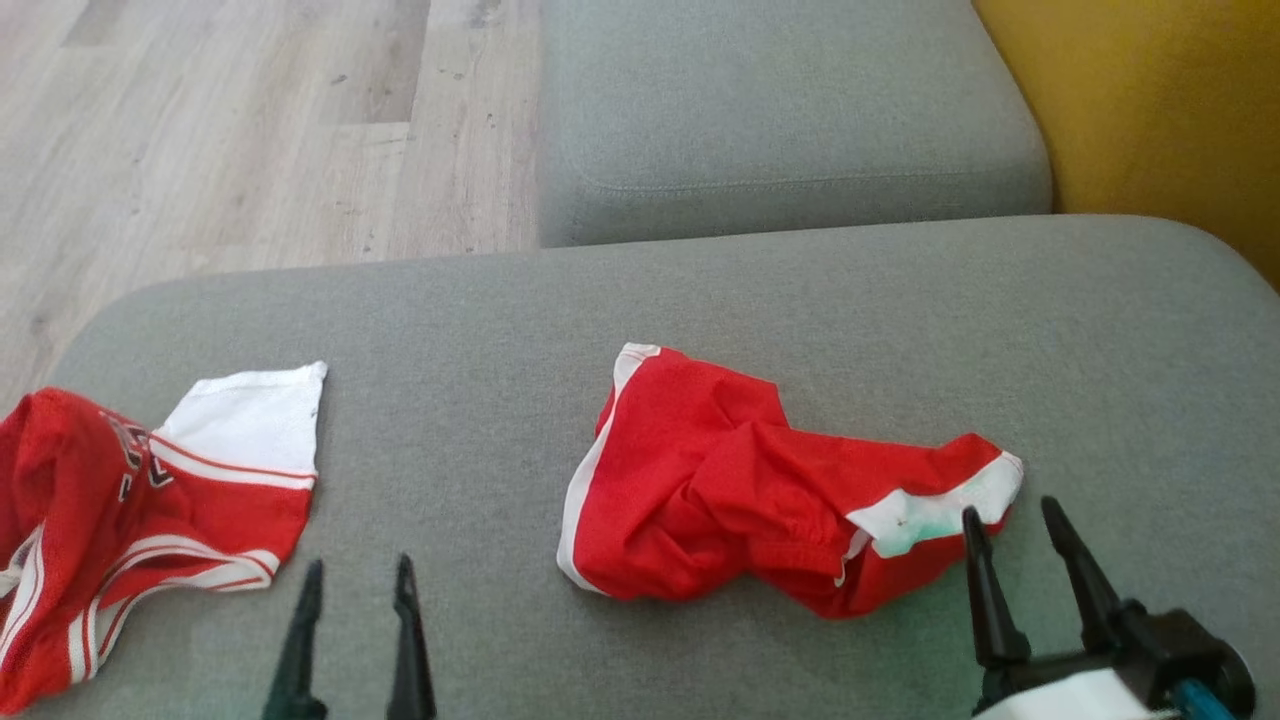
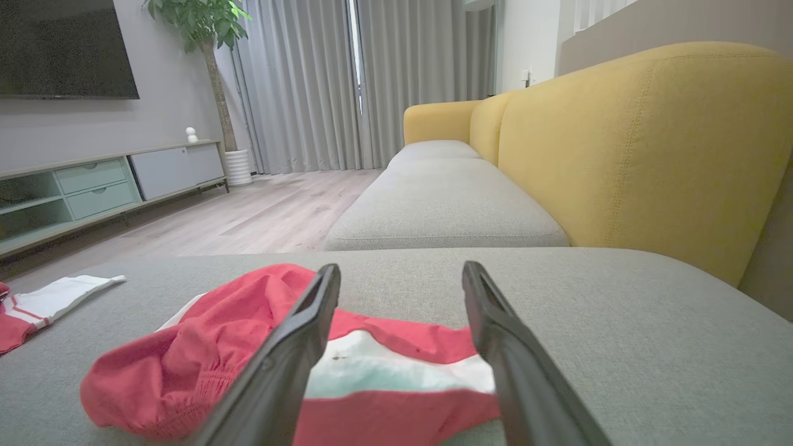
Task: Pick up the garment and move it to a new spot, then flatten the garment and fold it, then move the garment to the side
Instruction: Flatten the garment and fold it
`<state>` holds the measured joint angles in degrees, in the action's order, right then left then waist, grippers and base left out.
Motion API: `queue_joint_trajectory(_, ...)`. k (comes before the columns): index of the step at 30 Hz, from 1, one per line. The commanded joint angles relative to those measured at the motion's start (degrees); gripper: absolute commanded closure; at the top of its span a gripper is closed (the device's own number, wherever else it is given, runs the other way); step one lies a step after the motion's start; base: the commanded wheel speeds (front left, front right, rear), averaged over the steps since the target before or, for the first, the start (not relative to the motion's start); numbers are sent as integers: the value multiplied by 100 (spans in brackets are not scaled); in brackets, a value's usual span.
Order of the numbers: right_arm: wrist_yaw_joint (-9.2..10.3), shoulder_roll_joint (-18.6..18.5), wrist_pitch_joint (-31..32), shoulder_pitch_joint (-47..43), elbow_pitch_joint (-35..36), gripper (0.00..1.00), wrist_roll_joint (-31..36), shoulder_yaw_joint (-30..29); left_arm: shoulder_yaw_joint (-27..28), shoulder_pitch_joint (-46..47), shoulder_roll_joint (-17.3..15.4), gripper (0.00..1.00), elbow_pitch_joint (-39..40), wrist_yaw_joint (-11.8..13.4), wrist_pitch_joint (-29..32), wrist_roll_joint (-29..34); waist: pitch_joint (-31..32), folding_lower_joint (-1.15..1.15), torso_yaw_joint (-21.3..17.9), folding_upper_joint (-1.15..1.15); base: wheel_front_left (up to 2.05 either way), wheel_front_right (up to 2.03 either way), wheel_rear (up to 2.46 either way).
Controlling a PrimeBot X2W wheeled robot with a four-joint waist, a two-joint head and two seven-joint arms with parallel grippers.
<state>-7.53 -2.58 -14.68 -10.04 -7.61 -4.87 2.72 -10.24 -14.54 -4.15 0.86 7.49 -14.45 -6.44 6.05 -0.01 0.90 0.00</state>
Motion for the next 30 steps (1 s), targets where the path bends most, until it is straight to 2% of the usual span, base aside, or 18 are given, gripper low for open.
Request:
queue_joint_trajectory(1, 4, -30, -32, 99, 221, 0, 9, 110, 98, 142, 74, 0, 185, -4, -54, 83, 14, 1, 11, 0, 0, 0, 0)
queue_joint_trajectory(17, 4, -30, -32, 48, 160, 0, -8, 210, -92, 83, 119, 0, -43, 247, -54, 442, 66, 1, 84, 0, 0, 0, 0)
queue_joint_trajectory(30, 4, -30, -32, 24, 114, 0, -52, 149, -291, 92, 124, 0, -206, 225, -54, 390, 123, 1, 117, 0, 0, 0, 0)
